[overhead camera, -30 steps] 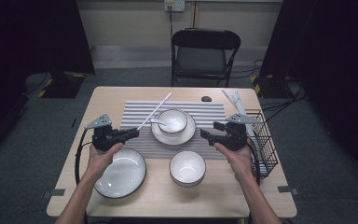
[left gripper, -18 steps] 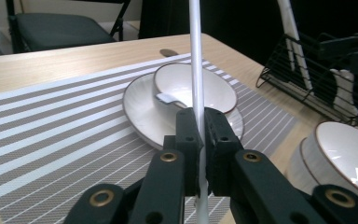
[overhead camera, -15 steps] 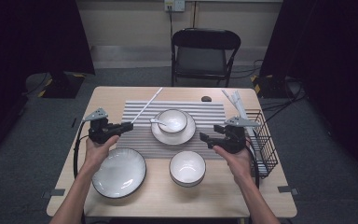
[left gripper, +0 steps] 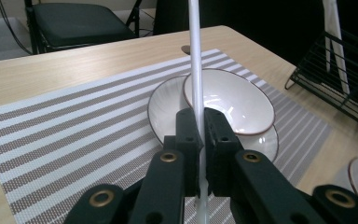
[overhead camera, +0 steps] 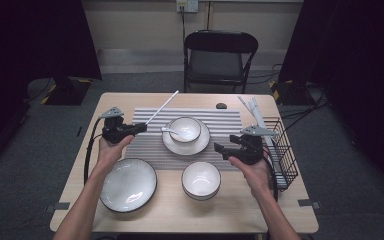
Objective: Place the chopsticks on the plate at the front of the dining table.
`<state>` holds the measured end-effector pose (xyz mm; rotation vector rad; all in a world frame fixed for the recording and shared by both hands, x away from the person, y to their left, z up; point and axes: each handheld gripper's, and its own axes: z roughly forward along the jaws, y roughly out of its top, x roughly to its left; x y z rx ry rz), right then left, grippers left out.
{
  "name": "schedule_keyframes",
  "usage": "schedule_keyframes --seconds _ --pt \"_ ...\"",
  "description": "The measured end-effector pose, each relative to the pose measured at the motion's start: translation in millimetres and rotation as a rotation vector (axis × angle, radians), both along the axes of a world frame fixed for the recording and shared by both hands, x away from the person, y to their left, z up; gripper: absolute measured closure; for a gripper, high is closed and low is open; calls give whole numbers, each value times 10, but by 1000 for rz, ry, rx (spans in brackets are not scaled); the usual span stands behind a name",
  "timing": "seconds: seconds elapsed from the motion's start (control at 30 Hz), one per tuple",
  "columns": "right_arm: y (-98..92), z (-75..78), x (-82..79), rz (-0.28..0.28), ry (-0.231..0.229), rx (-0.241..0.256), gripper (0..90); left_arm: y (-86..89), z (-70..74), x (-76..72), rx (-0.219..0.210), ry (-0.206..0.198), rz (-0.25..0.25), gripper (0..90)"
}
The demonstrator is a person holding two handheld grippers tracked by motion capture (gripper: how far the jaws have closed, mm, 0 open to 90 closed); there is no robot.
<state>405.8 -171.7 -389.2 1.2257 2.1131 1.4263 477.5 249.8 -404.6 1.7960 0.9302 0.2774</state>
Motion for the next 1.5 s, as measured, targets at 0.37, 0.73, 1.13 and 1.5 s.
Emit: schedule_keyframes --seconds 0.37,0.73,1.13,1.5 --pt "38 -27 13 10 18 -17 273 -52 -210 257 51 86 14 857" --pt "46 -38 15 15 23 -16 275 -214 -291 385 91 111 9 858" --pt "38 -35 6 19 24 -15 276 -404 -381 432 135 136 -1 858" --pt "28 -31 7 17 25 -11 276 -451 -461 446 162 165 -19 858"
